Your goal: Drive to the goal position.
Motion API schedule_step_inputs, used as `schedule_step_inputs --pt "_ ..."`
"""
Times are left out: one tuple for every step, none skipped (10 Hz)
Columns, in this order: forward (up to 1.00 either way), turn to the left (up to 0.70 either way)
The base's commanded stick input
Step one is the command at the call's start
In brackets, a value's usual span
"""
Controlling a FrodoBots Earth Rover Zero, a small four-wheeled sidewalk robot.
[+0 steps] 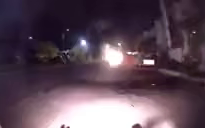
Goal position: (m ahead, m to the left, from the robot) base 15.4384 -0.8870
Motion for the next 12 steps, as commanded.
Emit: schedule_step_inputs --pt "1.00 0.00" --pt "1.00 0.00" --pt "1.00 0.00" --pt "1.00 0.00" --pt "1.00 0.00" --pt "1.00 0.00" --pt "1.00 0.00" --pt "1.00 0.00" --pt "1.00 0.00" --pt "1.00 0.00" --pt "1.00 0.00" --pt "1.00 0.00"
